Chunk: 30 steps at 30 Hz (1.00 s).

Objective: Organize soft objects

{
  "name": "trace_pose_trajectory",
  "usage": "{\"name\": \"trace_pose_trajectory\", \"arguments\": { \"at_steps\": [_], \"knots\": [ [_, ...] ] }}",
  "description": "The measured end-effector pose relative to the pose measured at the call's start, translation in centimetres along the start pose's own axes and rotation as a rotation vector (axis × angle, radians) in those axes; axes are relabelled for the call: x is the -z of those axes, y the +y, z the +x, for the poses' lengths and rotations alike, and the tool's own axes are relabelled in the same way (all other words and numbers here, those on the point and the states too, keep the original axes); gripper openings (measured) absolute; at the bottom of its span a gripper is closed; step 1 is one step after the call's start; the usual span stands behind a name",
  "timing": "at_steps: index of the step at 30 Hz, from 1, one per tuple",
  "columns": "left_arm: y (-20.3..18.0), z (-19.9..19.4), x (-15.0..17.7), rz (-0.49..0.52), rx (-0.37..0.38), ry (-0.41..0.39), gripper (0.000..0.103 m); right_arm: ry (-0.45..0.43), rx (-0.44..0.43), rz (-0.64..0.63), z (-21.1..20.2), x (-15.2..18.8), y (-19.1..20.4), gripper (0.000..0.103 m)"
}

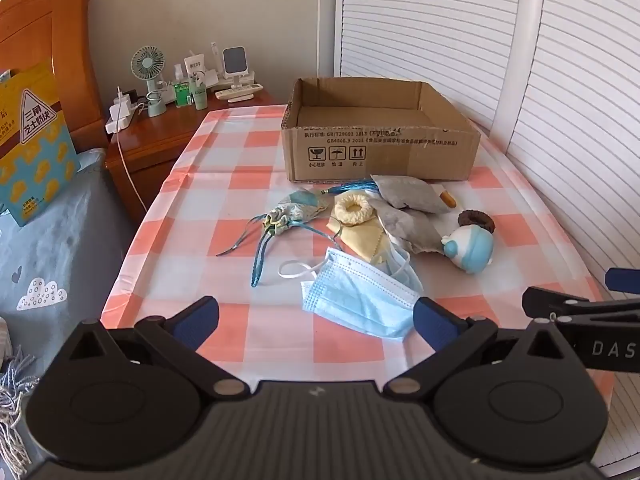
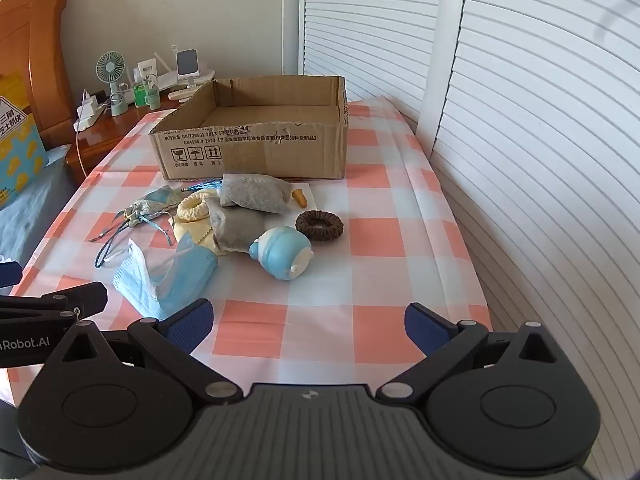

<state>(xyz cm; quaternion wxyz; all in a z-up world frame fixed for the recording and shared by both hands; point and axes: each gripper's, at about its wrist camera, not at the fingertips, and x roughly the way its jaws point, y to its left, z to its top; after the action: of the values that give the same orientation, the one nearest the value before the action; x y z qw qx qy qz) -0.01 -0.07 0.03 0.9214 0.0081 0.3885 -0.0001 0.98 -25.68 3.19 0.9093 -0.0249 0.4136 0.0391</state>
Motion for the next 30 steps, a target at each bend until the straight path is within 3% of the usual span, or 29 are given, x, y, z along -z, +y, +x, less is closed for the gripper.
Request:
{"name": "trace_pose_trajectory", "arguments": {
  "at_steps": [11,13,30],
  "knots": [
    [-1.7,-0.3,0.4,0.021,0.007,-0.025,0.103,-0.012,-0.002,0.000,-0.1,0.0,-0.1,0.103],
    [0.0,-0.3,0.1,-0.003,0.023,-0.011,0.103,-0.011,-0.001,0.001,-0.1,0.0,-0.1,0.103],
    [-0.2,-0.3,0.1,-0.002,0.025,-0.011,0.103,-0.011,0.000,0.001,-0.1,0.0,0.0,0.103]
  ]
}}
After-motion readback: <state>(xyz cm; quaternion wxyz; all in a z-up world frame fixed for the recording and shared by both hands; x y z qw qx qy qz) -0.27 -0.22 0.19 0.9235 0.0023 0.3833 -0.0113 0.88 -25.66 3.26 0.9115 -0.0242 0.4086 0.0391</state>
